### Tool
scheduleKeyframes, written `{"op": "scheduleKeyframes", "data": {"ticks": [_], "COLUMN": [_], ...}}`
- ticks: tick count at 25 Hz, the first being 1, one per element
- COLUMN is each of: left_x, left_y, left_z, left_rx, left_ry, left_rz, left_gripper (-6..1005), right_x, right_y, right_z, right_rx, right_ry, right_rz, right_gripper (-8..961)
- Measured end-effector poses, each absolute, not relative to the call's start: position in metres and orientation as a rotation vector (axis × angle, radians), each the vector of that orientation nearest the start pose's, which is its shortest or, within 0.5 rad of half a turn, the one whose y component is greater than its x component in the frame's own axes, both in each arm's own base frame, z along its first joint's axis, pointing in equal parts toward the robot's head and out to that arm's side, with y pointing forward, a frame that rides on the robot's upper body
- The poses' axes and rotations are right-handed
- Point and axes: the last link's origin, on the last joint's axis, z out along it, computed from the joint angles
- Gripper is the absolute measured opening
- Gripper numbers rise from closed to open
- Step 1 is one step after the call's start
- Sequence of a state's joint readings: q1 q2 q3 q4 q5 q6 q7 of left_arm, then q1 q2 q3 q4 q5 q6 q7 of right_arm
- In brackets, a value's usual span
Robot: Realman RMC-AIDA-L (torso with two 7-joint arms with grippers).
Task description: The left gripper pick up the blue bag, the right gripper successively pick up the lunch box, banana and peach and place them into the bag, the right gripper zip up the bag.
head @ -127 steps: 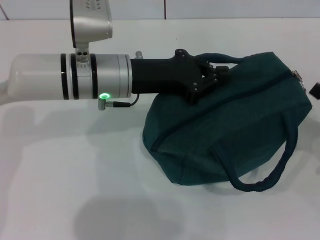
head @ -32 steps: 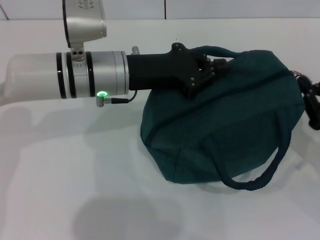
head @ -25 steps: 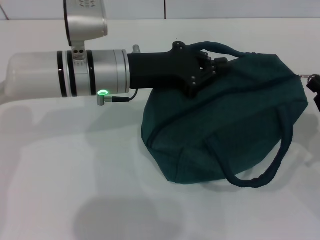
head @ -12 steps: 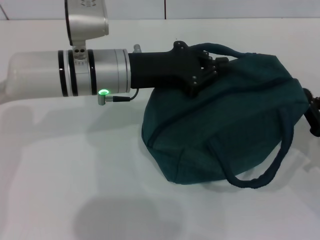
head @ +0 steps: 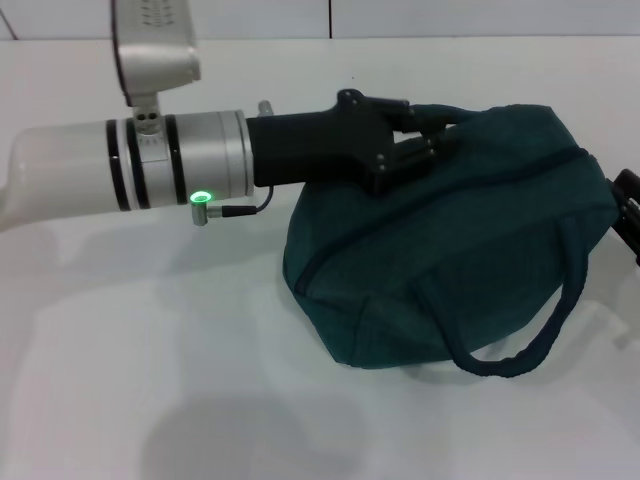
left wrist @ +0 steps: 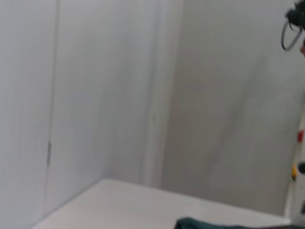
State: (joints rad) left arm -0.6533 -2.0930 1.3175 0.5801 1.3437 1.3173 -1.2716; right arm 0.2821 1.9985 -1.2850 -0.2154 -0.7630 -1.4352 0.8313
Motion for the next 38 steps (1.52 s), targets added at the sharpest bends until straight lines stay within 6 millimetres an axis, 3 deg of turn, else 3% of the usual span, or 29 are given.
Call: {"op": "scheduleKeyframes", "data": {"ticks": [3,9,13,17,22,28,38], "left_x": [-0.157,-0.165,-0.174,-0.189,-0.211,-0.233,-0.241], "left_y": [0.357,0.348,0.333,0.314,0.291,0.274,0.263], "left_z": [-0.055,-0.045,-0.032,-0.026,-0.027,-0.036,-0.036], "left_rx": [-2.740,-2.664,-2.585,-2.494,-2.401,-2.335,-2.312], "left_ry": [-0.350,-0.315,-0.226,-0.125,-0.086,-0.060,-0.041], "left_rz": [-1.034,-1.147,-1.265,-1.323,-1.367,-1.306,-1.294], "left_gripper": [194,444,588,717,715,713,703], "right_x": [0.331,0.329,0.310,0.285,0.261,0.248,0.240], "right_y": [0.272,0.257,0.242,0.237,0.246,0.260,0.270], "right_z": [0.007,0.029,0.038,0.032,0.015,0.002,-0.009], "right_rx": [-2.022,-1.916,-1.940,-2.082,-2.258,-2.356,-2.425], "right_ry": [0.679,0.608,0.468,0.341,0.263,0.245,0.208], "right_rz": [1.071,1.206,1.376,1.493,1.538,1.505,1.439], "right_gripper": [198,458,547,548,548,549,551]}}
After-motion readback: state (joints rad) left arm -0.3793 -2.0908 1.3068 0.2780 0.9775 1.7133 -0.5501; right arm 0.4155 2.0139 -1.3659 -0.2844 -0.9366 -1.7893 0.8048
